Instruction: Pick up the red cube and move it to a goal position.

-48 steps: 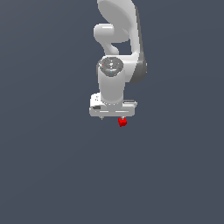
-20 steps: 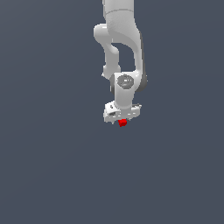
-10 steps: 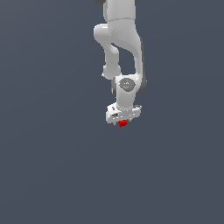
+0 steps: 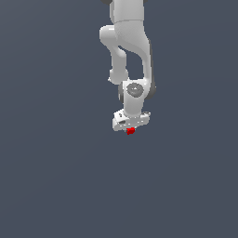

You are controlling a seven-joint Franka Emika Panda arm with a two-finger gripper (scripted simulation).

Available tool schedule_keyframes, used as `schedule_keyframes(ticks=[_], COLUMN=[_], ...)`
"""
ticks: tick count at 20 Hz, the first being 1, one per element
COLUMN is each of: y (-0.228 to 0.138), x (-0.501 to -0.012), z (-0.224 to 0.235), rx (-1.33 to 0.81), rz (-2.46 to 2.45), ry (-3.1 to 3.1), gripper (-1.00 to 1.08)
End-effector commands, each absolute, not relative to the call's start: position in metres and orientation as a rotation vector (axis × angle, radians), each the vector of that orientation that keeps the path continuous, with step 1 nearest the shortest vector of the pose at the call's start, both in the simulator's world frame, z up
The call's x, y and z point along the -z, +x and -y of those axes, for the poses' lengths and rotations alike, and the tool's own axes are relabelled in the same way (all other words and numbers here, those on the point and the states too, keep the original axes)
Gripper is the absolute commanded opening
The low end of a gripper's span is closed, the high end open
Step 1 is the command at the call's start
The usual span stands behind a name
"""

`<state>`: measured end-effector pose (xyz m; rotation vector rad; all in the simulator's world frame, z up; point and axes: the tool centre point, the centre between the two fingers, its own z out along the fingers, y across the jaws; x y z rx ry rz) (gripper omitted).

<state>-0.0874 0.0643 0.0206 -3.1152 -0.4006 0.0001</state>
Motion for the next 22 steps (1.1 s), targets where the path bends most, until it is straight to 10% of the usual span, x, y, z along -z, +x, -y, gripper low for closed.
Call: schedule_keyframes(ticks=[1, 22], y=[-0.087, -0.080], x=[-0.021, -0.139], z=[-0.065, -0.068], rx=[0.000, 0.000], rz=[0.401, 0.401], ry=[-3.115, -3.115], gripper=[-1.00, -1.00])
